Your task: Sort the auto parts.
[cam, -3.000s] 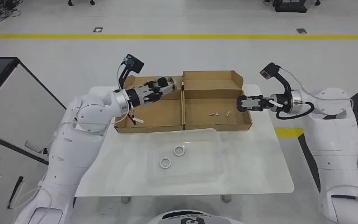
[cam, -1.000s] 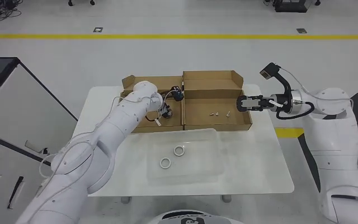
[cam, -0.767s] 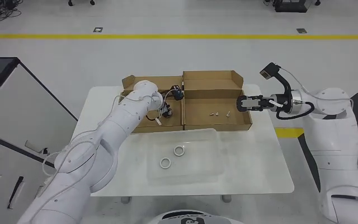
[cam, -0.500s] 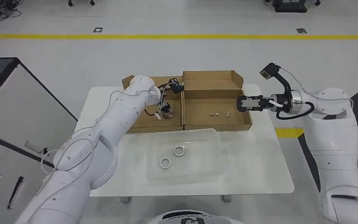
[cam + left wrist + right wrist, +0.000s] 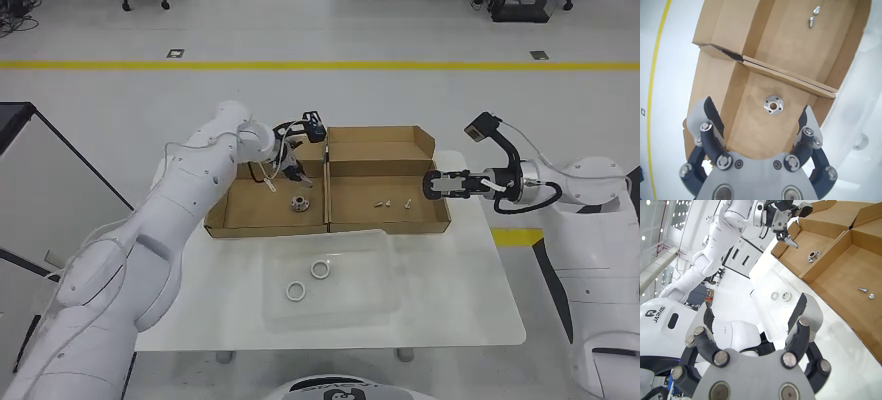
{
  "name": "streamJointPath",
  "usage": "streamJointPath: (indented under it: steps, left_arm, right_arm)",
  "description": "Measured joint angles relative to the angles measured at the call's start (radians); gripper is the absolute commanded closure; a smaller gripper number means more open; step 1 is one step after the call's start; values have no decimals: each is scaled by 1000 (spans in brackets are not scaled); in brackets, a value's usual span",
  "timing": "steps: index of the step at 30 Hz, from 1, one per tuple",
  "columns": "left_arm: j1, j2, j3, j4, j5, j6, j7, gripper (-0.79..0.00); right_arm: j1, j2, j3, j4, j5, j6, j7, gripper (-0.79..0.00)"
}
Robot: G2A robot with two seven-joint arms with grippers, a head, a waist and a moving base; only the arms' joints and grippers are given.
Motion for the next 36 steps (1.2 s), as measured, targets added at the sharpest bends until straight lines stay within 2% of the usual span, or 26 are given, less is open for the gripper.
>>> streamJointPath:
  steps: [2,5,9,11,14,19,29,32,36]
  left_arm:
    - [41,33,-44,-110,-32,14,-74,-785]
    - [140,94,-135,-343,-81,70,-216,-785]
    - [318,174,-245,-688,-116,185,-369,-785]
    - [390,208,-276,-817,-123,225,-408,-785]
    - [464,246,-301,-944,-148,257,-440,-785]
    - [527,288,-325,-1065,-212,291,-474,-785]
    - [531,289,-324,-1069,-217,291,-474,-785]
    - [536,288,-279,-1082,-217,286,-469,-785]
    - [457,291,-131,-1070,-251,341,-525,-785]
  right_arm:
    - [0,0,0,0,0,0,0,-785]
    - [0,0,0,0,0,0,0,-785]
    - [0,0,0,0,0,0,0,-785]
    - [0,0,0,0,0,0,0,-785]
    - [0,0,0,0,0,0,0,-785]
    - [0,0,0,0,0,0,0,-785]
    - [0,0,0,0,0,0,0,-785]
    - [0,0,0,0,0,0,0,-785]
    - [0,0,0,0,0,0,0,-785]
